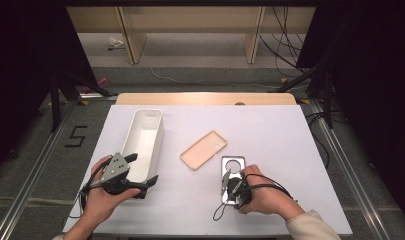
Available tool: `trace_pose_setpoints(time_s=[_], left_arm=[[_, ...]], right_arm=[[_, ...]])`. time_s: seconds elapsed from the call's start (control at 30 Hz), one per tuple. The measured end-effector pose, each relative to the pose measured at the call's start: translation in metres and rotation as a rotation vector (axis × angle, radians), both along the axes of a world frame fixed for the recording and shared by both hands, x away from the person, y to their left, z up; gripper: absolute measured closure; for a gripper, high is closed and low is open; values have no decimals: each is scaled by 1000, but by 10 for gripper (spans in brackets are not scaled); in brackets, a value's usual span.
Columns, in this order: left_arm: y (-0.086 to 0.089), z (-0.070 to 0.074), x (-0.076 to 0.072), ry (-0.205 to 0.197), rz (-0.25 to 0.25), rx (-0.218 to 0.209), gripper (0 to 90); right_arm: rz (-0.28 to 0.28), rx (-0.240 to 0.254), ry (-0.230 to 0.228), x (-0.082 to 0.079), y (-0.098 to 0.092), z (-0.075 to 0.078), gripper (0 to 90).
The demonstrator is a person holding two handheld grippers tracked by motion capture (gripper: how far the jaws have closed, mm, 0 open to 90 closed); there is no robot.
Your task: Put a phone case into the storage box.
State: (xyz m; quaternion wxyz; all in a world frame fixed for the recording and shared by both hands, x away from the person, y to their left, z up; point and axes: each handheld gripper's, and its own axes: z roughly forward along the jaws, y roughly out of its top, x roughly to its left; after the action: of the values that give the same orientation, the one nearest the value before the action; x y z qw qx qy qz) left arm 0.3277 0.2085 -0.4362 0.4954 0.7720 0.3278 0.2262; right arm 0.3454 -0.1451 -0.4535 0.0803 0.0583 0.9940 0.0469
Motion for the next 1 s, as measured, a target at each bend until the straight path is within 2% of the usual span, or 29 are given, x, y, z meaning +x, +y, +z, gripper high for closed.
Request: trace_pose_setpoints(time_s=[0.17,0.5,1.0], left_arm=[[-1,0,0,0,-7,3,13],[-2,-1,-1,1,-23,6,18],[-3,-1,-1,-1,-28,4,22]], right_arm=[[7,-20,-7,-1,3,0,438],[36,-37,23,-6,6,1,631],[29,-18,35,-7,8,1,721]])
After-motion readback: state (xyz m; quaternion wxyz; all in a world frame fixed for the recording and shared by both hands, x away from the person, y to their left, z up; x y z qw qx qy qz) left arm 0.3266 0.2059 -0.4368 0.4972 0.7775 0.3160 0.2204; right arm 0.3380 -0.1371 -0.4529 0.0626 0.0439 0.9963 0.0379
